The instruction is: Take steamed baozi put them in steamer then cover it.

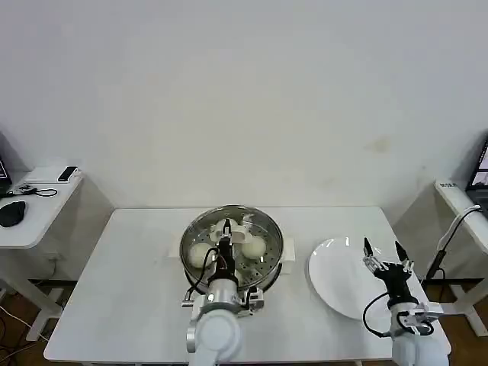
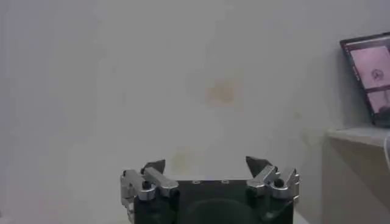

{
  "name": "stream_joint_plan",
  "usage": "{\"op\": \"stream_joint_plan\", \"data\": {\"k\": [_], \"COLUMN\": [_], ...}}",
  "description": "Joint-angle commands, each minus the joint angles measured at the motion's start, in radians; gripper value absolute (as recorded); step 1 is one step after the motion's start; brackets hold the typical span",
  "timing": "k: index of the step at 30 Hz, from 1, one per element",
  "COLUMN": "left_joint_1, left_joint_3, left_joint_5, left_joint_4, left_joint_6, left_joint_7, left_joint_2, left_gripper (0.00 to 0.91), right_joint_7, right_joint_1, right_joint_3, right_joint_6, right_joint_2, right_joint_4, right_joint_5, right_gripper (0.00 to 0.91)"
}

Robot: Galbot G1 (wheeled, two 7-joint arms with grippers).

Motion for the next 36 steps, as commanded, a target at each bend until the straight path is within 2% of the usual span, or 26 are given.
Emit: {"op": "stream_joint_plan", "data": {"k": [1, 36], "left_joint_1": [0.004, 0.077], "left_joint_3": [-0.001, -0.031], "left_joint_5": [-0.008, -0.125], "left_joint_4": [-0.011, -0.194], "left_joint_6": [-0.013, -0.064], "left_joint_7": [0.022, 0.066], "left_joint_2": [0.003, 0.074], "left_gripper": [0.907, 0.907], "right_joint_7": [0.000, -0.001], "right_joint_1": [0.000, 0.008], "right_joint_3": [0.001, -0.003], "right_joint_6": [0.001, 0.001], "right_joint_2": [0.000, -0.002], "right_joint_4": [0.000, -0.010], "right_joint_5": [0.000, -0.005], "right_gripper": [0.907, 0.907]}}
